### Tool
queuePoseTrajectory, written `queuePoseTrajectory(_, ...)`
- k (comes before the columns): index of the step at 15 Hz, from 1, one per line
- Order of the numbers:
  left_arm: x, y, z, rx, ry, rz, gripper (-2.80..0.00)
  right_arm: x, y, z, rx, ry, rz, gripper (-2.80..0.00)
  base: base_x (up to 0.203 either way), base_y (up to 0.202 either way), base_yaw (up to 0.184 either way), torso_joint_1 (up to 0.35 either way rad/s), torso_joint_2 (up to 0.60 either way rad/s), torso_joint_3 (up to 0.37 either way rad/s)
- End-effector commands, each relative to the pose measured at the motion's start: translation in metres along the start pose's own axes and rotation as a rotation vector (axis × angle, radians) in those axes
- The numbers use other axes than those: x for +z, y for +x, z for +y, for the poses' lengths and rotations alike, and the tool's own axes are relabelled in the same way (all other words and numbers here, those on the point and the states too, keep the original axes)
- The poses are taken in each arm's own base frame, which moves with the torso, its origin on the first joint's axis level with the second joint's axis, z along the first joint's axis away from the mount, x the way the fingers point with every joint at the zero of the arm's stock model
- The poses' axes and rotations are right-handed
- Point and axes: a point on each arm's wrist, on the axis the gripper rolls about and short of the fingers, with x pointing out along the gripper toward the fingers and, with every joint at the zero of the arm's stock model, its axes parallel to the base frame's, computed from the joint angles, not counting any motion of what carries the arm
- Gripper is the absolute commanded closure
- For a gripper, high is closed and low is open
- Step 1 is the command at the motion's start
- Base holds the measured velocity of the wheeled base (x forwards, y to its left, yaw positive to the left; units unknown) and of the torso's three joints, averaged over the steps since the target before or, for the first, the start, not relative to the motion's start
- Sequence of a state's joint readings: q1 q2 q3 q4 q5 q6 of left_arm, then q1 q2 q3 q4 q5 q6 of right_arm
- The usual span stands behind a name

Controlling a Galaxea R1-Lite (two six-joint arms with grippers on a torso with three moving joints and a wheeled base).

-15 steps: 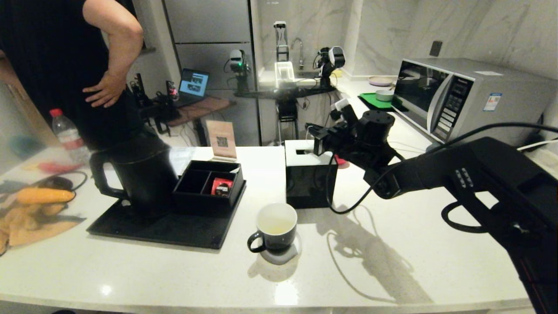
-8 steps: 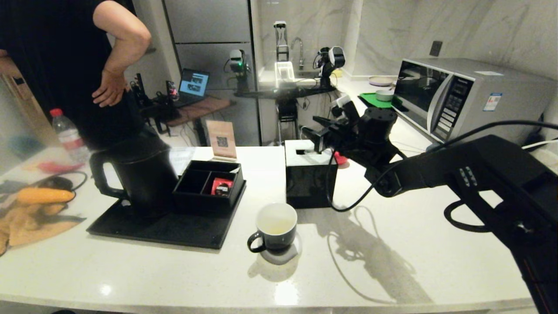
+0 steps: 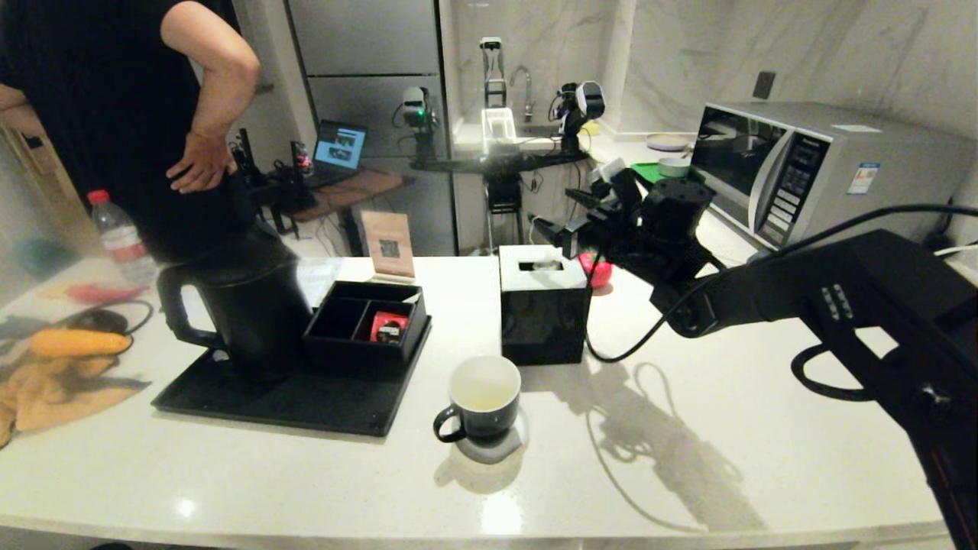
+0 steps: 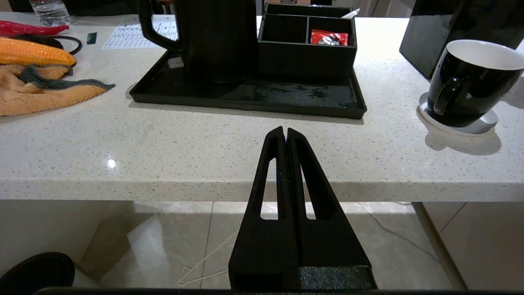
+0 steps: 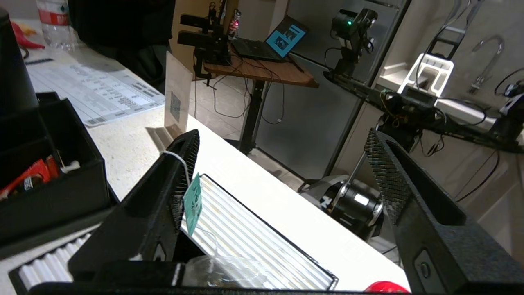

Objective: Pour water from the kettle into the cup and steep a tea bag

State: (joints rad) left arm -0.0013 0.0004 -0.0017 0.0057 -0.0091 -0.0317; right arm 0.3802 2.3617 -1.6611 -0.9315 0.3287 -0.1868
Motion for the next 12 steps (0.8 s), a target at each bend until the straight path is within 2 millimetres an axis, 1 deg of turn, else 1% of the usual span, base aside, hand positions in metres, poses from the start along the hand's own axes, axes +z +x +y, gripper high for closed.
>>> queuePoseTrajectory(1,-0.0001,0.0,0.0,0.0,-0.001,0.0,0.0,0.0055,-0.002,-0.0059,0.009,-0.035,-0.015,-2.8,0.0,0.0,0.0,0.0,0.0,0.0)
queuePoseTrajectory(4,-0.0001,0.0,0.0,0.0,-0.001,0.0,0.0,0.0071,-0.0042,-0.0109,0.008,-0.083,-0.016,-2.8,0.0,0.0,0.0,0.0,0.0,0.0)
queuePoseTrajectory(8,-0.0001,0.0,0.0,0.0,-0.001,0.0,0.0,0.0052,-0.0047,-0.0123,0.007,-0.115,-0.006,-2.8,0.0,0.0,0.0,0.0,0.0,0.0)
queuePoseTrajectory(12,-0.0001,0.0,0.0,0.0,-0.001,0.0,0.0,0.0012,-0.0061,-0.0144,0.039,-0.235,0.016,-2.8,0.0,0.0,0.0,0.0,0.0,0.0)
